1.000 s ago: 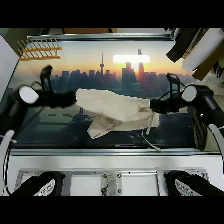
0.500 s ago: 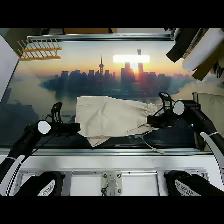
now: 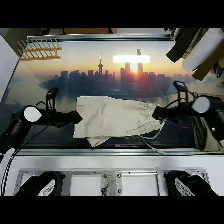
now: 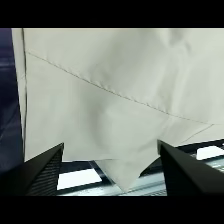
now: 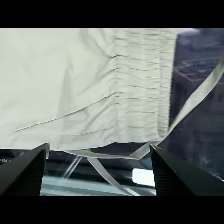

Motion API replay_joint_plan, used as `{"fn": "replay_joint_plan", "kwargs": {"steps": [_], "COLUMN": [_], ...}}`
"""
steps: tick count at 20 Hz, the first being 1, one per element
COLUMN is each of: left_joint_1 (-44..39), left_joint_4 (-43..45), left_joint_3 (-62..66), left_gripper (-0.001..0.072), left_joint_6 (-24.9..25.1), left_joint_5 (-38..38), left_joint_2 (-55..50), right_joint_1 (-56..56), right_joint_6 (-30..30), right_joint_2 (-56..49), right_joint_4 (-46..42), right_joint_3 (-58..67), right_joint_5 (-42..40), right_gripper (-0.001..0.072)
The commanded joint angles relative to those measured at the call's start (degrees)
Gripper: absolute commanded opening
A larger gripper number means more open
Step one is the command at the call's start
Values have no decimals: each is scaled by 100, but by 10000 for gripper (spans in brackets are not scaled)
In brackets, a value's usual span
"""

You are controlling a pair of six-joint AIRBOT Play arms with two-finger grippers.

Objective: Fold the clothes and pants, and hang the long-sleeved shirts on hangers.

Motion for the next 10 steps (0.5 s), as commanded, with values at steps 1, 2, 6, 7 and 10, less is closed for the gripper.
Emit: {"fn": "replay_joint_plan", "kwargs": {"steps": [1,2,6,7,10], "left_joint_1": [4,4,4,-11,-476], "left_joint_4": [-13,-15,-557,-787,-905], "left_joint_3": [584,649,669,669,669], "left_gripper": [620,443,4,4,4], "left_joint_6": [11,11,20,20,4], "left_joint_5": [-452,-385,-236,-238,-13], "left_joint_2": [2,2,2,2,0], "right_joint_1": [-1003,-1412,-2975,-3244,-3536], "right_joint_6": [-457,-774,-2297,-2699,-3757], "right_joint_2": [420,380,-339,-638,-1696], "right_joint_4": [74,247,1777,2085,2627], "right_joint_3": [109,31,-439,-531,-586], "right_joint_5": [588,647,553,505,310], "right_gripper": [683,683,715,715,715]}}
